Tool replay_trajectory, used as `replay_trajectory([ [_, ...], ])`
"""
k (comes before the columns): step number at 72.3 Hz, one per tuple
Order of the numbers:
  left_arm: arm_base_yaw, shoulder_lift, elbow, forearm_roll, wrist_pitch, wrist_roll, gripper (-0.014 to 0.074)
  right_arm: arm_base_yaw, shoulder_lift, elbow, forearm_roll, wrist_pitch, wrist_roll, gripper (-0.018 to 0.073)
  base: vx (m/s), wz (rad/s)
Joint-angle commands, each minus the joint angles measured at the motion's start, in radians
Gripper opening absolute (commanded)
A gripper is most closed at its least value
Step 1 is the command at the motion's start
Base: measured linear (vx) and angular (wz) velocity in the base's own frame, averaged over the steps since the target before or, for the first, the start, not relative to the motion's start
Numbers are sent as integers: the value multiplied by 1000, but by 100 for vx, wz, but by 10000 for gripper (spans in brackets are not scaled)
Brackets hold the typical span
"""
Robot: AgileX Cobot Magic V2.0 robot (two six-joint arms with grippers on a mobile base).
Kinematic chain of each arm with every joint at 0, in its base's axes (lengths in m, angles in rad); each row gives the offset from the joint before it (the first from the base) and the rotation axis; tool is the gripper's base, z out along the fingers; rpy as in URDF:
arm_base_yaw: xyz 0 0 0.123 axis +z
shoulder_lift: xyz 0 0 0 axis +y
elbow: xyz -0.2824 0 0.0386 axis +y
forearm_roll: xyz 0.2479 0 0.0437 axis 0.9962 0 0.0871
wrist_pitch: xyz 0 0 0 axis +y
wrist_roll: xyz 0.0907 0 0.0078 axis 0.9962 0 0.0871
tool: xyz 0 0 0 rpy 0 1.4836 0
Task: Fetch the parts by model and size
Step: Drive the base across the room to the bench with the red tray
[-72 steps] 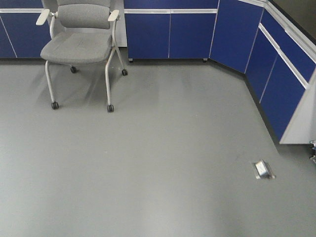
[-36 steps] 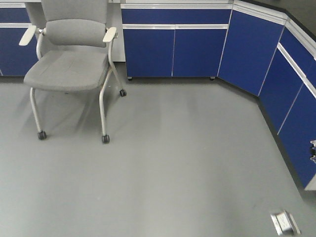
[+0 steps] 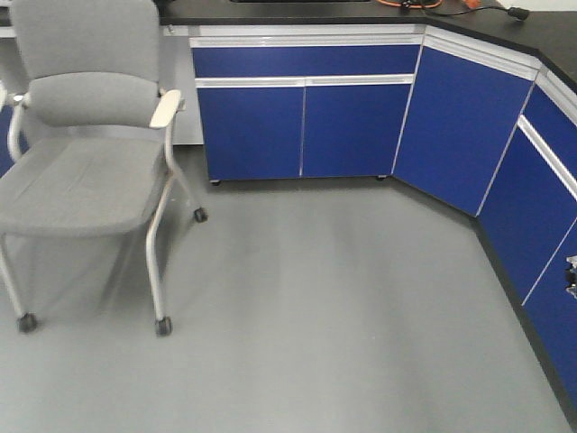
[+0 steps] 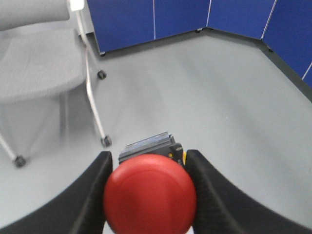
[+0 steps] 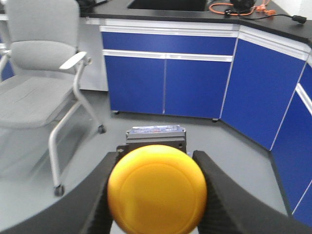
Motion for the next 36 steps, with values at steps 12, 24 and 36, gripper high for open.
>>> replay_trajectory([
  [12, -2, 9, -25, 0, -66, -2, -6, -4, 7, -29, -10, -84, -6, -10, 43, -31],
  [24, -2, 9, -25, 0, -66, -2, -6, -4, 7, -29, -10, -81, -6, -10, 38, -63],
  [36, -2, 9, -25, 0, -66, -2, -6, -4, 7, -29, -10, -82, -6, -10, 31, -91],
])
